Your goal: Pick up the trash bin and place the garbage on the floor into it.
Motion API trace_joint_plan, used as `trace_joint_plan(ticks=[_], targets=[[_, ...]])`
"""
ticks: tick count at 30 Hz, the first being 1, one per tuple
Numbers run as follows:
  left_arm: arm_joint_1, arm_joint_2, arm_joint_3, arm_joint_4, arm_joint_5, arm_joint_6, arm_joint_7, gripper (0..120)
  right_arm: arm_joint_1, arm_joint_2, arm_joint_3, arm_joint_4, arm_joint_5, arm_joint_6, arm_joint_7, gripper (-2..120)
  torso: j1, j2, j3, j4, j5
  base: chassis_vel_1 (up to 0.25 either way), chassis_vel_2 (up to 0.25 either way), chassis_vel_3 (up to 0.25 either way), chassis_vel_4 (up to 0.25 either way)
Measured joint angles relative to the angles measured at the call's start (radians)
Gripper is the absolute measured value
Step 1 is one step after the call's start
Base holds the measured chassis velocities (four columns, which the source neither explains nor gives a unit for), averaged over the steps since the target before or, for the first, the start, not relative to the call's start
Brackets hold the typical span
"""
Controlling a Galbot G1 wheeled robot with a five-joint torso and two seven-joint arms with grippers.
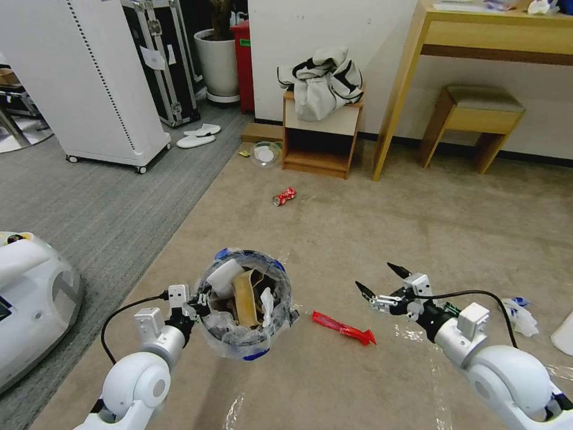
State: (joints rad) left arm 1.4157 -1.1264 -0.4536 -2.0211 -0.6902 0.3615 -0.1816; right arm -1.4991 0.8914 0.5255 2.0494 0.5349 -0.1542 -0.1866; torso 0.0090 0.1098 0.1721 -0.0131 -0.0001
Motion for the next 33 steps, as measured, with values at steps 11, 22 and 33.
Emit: trace_joint_plan(ticks=[11, 22, 33], targets=[[-0.013, 0.000, 0.001, 0.008, -0.015, -0.001, 0.000, 1, 0.090, 0.032, -0.118, -0.156, -0.031, 0.010, -0.012, 100, 0.000, 0.000, 0.000, -0.0001, 0.0001, 0.000, 0.000, 0.000, 0.000], [-0.015, -0.019, 0.005, 0.027, -0.007, -0.006, 0.008, 1, 0.210, -0.013, -0.271, -0.309, 0.002, 0.007, -0.011, 100, 0.000, 0.000, 0.000, -0.0003, 0.0001, 0.000, 0.000, 0.000, 0.000], [-0.021, -0.026, 0.007, 0.040, -0.003, -0.012, 0.016, 1, 0.331, -0.052, -0.372, -0.421, 0.077, -0.046, -0.025, 100, 0.000, 0.000, 0.000, -0.0001, 0.0002, 0.000, 0.000, 0.000, 0.000]])
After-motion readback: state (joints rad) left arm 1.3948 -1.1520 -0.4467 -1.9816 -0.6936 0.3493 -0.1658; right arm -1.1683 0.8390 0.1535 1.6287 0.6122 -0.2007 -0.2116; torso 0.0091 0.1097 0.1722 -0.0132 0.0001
